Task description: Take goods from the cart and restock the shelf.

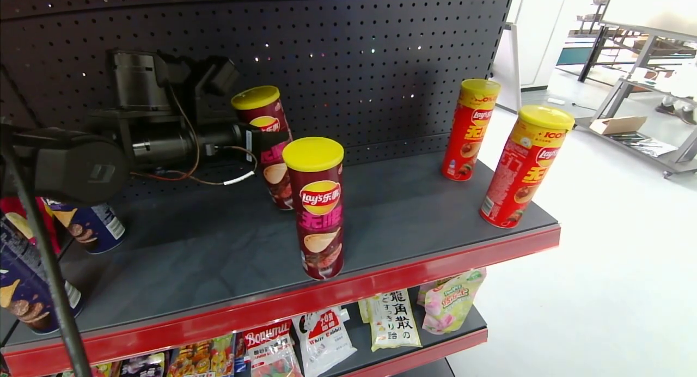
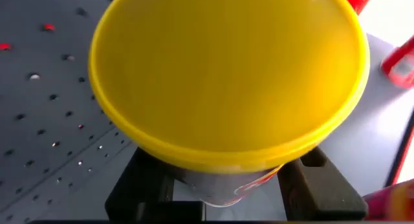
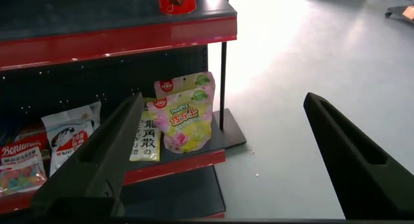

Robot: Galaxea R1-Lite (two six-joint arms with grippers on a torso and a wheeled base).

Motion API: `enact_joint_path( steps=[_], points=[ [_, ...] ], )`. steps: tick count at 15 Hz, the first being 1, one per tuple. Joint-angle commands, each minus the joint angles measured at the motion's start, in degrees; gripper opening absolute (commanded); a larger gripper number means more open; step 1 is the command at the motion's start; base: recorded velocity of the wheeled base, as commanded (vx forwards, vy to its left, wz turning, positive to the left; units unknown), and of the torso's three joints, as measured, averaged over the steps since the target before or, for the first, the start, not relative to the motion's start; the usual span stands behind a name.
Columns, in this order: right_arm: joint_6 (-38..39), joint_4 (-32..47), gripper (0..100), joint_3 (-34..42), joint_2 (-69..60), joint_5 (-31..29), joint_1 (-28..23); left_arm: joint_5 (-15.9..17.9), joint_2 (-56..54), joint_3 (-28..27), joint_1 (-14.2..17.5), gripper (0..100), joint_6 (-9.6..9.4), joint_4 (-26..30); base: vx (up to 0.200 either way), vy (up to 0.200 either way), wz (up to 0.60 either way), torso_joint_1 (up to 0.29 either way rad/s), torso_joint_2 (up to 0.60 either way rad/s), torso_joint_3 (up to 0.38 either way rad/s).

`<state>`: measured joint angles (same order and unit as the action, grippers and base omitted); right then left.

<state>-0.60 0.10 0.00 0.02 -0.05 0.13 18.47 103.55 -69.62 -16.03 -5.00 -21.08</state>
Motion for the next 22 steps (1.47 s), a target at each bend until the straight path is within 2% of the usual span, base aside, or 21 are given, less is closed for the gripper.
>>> enact_joint_path(
  steps=[1, 3, 9, 14, 15, 16, 22],
  points=[
    [-0.02, -0.01, 100, 0.0, -0.02, 0.05, 0.04, 1.13, 1.83, -0.25, 0.03, 0, -1.95, 0.16, 0.0, 0.0, 0.0, 0.0, 0.0, 0.0],
    [-0.02, -0.01, 100, 0.0, -0.02, 0.05, 0.04, 1.57, 3.15, -0.69, 0.03, 0, -3.35, 0.07, 0.0, 0.0, 0.0, 0.0, 0.0, 0.0],
    [-0.02, -0.01, 100, 0.0, -0.02, 0.05, 0.04, 1.57, 5.7, -4.56, -0.05, 0, -3.62, -0.28, 0.0, 0.0, 0.0, 0.0, 0.0, 0.0],
    [-0.02, -0.01, 100, 0.0, -0.02, 0.05, 0.04, 1.57, 6.4, -4.56, -0.05, 0, -4.41, -0.46, 0.0, 0.0, 0.0, 0.0, 0.0, 0.0],
    [-0.02, -0.01, 100, 0.0, -0.02, 0.05, 0.04, 1.57, 6.84, -4.74, -0.05, 0, -6.43, -0.54, 0.0, 0.0, 0.0, 0.0, 0.0, 0.0],
    [-0.02, -0.01, 100, 0.0, -0.02, 0.05, 0.04, 1.57, 6.93, -4.65, -0.05, 0, -6.87, -0.54, 0.0, 0.0, 0.0, 0.0, 0.0, 0.0],
    [-0.02, -0.01, 100, 0.0, -0.02, -0.04, 0.04, 3.94, 7.46, -5.35, -0.14, 0, -6.95, -0.46, 0.0, 0.0, 0.0, 0.0, 0.0, 0.0]
  ],
)
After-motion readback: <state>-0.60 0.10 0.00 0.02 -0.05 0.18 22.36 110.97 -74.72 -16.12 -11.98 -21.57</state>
